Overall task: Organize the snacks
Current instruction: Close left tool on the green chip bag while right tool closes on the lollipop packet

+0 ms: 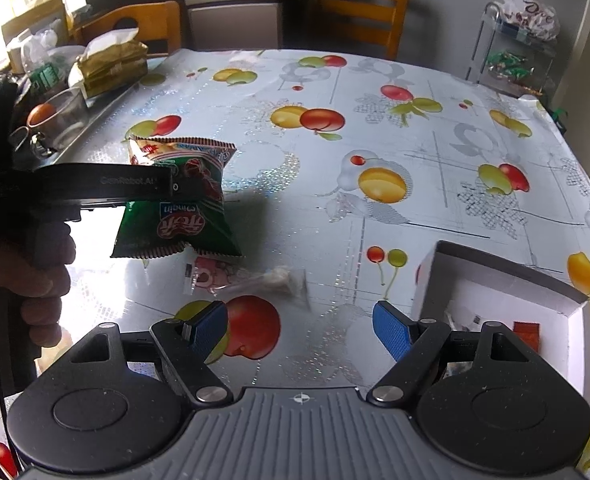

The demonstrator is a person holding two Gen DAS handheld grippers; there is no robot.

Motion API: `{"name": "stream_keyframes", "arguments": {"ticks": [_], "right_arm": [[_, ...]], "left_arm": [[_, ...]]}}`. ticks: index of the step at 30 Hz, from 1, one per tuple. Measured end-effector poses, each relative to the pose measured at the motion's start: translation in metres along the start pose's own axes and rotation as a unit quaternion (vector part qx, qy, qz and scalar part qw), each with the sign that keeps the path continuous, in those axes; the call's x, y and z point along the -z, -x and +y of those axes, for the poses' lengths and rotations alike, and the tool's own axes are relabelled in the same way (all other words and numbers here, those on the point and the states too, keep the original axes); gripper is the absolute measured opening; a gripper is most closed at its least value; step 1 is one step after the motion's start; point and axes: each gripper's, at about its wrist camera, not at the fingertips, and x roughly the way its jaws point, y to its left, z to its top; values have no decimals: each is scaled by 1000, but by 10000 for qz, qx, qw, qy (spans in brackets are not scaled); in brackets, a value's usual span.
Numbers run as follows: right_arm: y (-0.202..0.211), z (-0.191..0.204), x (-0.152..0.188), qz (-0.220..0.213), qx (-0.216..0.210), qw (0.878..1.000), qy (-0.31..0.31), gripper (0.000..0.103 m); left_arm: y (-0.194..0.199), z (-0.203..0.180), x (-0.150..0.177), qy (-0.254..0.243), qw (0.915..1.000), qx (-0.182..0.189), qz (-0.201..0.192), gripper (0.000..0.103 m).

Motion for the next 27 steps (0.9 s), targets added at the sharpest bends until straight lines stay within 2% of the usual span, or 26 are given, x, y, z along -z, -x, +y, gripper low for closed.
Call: {"name": "stream_keyframes", "arguments": {"ticks": [9, 18, 27], "right_arm": [[-18, 12, -9, 32, -333, 9992, -217, 80], [-44, 21, -16, 318, -673, 9957, -556, 80], [-67, 22, -24, 391, -618, 9931, -918, 79]], "left_arm": [[15, 10, -2, -64, 9999, -130, -51, 53], [22, 23, 3, -118, 9997, -192, 32, 53], [31, 40, 7, -37, 9995, -318, 62, 53]]}}
